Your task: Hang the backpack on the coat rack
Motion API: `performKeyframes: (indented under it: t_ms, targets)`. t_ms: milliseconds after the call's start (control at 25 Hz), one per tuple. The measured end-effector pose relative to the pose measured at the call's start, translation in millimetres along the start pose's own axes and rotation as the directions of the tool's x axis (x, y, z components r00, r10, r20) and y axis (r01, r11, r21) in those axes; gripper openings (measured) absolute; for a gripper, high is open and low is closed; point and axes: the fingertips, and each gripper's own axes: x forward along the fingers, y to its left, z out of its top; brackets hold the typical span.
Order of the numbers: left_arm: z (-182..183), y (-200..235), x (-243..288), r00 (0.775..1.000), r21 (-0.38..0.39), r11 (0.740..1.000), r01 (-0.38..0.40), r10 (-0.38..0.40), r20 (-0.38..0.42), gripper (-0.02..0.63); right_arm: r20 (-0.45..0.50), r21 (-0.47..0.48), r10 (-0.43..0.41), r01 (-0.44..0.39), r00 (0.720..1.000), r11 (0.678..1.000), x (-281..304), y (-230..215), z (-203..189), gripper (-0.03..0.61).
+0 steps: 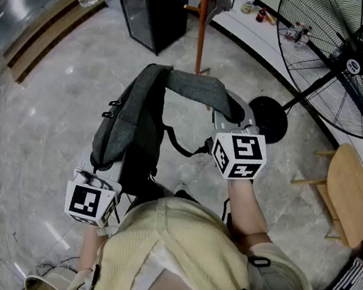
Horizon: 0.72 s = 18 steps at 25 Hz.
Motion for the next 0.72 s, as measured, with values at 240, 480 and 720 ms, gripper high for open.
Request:
performKeyframes:
  t_ms: [240,480,720]
  targets:
    - [-2,-12,-3,1.000,-0.005,1.000,-0.009,0.009,-0.010,0.060,0.006,0.025,0.011,-0.012,1.000,1.000,-8,-5,-4,0.021]
    - [-12,0,2,0.999,-0.014,1.000,0.004,-0.005,-0.041,0.060,-0.019,0.048,-0.003,0.004,1.000,0.999,3,-1,-19,0.023]
    - [-27,13,22,0.998,-0.020,1.000,0.018,-0.020,-0.067,0.060,-0.098,0.024,-0.014,0.016,0.995,1.000,20,1,-34,0.023]
